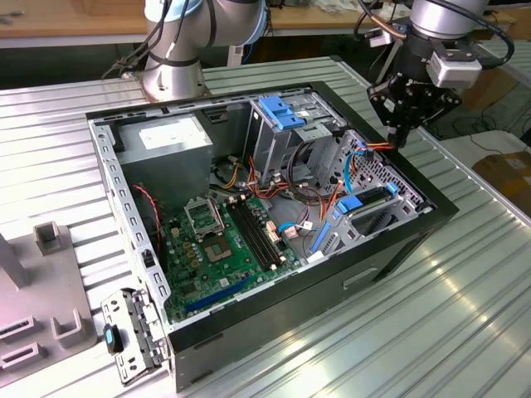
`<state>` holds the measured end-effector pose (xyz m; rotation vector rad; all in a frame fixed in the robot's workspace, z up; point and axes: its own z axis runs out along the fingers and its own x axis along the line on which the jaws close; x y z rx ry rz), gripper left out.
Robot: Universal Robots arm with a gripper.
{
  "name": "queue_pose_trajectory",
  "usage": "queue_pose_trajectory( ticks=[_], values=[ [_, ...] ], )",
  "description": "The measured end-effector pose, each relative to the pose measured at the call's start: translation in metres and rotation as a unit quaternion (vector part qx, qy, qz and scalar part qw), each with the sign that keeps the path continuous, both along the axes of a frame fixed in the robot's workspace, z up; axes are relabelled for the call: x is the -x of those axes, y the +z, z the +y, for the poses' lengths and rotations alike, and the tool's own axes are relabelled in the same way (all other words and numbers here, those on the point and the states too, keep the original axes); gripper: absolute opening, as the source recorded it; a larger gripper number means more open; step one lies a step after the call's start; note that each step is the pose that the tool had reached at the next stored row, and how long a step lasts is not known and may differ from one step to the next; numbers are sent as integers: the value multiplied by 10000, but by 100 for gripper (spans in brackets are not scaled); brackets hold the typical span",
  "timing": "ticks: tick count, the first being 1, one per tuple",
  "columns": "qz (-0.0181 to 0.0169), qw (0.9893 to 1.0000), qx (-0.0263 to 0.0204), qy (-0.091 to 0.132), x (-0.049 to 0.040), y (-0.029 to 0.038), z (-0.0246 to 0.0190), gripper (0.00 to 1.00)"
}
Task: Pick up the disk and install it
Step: 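Insert the first disk wire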
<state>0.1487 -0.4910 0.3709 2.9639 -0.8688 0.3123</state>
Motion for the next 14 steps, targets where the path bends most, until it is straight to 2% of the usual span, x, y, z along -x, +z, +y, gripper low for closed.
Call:
queue_pose_trajectory(
  ticks=[2,3,8,12,14],
  values=[
    [0,9994,0,-354,7,-2,0,16],
    [0,9991,0,-427,30,-2,1,16],
    [0,9980,0,-625,152,-6,0,16],
    [0,9967,0,-817,200,-10,1,16],
    [0,9949,0,-1010,211,-16,1,16]
  ],
)
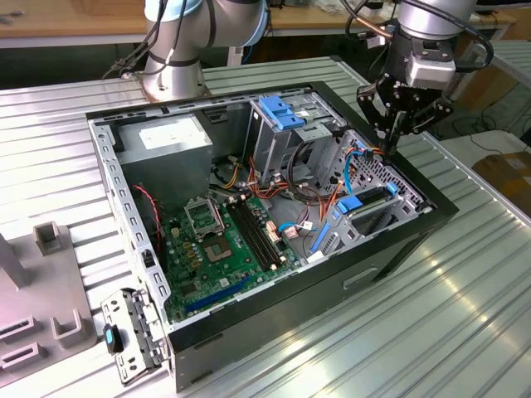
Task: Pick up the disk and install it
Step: 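Insert the first disk wire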
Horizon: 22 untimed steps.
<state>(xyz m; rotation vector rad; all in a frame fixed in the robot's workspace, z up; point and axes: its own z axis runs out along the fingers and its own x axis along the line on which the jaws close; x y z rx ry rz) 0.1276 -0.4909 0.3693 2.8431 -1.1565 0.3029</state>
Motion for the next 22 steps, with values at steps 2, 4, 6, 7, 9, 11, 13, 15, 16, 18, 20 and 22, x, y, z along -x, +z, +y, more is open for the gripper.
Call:
queue_pose_trajectory(
  ticks=[2,4,6,7,9,11,13,15,16,18,20,22],
  values=[
    [0,9993,6,-365,0,-13,0,16],
    [0,9981,15,-618,-3,-32,0,16],
    [-1,9977,25,-682,-13,-40,0,16],
    [-1,9974,28,-715,-14,-44,0,16],
    [-1,9959,30,-900,-14,-56,0,16],
    [0,9937,29,-1117,-14,-58,0,16],
    [1,9913,30,-1318,-14,-59,0,16],
    [2,9859,30,-1672,-14,-61,0,16],
    [7,9832,6,-1826,-13,-61,-1,16],
    [27,9804,-105,-1968,-14,-60,0,16],
    [30,9760,-124,-2175,-14,-61,-11,16],
    [28,9735,-124,-2285,-12,-62,-37,16]
  ],
)
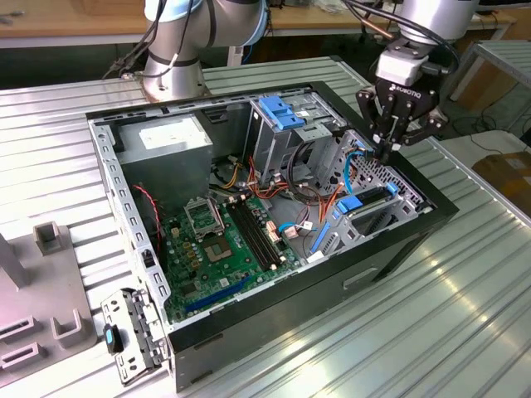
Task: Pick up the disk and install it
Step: 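Insert the first disk wire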
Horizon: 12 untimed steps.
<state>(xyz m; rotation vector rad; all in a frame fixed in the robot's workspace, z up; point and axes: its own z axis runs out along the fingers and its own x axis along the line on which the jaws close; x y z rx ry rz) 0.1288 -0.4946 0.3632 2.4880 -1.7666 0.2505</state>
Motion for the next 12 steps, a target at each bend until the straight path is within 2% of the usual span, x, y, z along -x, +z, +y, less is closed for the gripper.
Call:
queue_pose_trajectory(
  ticks=[1,3,4,6,8,10,11,12],
  values=[
    [-1,10000,2,-12,14,-1,-2,16],
    [-6,10000,38,-65,26,-5,-3,16],
    [-7,9998,61,-215,27,-15,-3,16],
    [-6,9992,62,-396,27,-26,-3,16],
    [-4,9973,63,-733,27,-50,-3,16],
    [-3,9959,66,-899,27,-61,-3,16],
    [-2,9944,67,-1057,27,-69,-2,16],
    [0,9920,68,-1262,28,-73,-3,16]
  ],
)
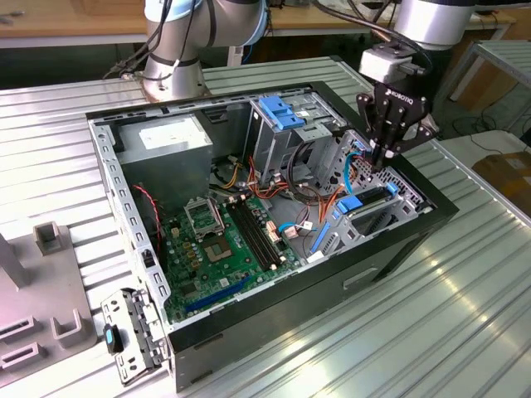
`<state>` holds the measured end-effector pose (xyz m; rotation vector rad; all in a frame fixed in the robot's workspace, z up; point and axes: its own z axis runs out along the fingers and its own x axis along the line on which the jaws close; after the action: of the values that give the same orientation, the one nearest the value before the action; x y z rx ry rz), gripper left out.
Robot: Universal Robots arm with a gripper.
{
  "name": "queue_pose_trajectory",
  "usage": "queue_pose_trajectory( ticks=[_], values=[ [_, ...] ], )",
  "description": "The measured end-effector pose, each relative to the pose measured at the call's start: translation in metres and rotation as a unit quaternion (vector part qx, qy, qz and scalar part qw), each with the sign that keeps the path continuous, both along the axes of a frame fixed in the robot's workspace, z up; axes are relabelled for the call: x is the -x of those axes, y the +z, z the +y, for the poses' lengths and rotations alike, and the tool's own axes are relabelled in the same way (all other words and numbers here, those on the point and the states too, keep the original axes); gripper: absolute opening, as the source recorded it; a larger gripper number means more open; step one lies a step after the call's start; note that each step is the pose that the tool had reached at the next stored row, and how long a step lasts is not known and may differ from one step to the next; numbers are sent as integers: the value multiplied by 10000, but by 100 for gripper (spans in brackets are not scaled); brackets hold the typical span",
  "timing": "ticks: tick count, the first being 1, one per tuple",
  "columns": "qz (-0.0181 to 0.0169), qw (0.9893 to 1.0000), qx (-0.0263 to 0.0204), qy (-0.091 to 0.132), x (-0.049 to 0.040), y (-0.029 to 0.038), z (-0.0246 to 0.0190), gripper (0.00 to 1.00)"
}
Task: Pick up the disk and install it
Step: 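Insert the first disk wire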
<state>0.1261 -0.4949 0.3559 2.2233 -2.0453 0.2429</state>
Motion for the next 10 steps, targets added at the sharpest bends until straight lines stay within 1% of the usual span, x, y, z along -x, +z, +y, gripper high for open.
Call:
queue_pose_trajectory(
  ticks=[1,2,3,4,5,6,7,8,9,10],
  values=[
    [0,10000,-93,-16,-1,-3,-6,16],
    [0,9995,-327,-19,0,-1,-21,16],
    [0,9987,-510,-21,0,-2,-35,16],
    [0,9983,-581,-24,0,-2,-59,16],
    [0,9982,-592,-25,-1,-2,-78,16],
    [0,9982,-603,-26,0,-3,-114,16],
    [-2,9980,-629,-25,-1,-3,-207,16],
    [-18,9979,-645,-24,4,-2,-277,16],
    [-55,9978,-660,-17,18,-3,-297,16],
    [-164,9976,-669,-9,46,-4,-297,16]
  ],
)
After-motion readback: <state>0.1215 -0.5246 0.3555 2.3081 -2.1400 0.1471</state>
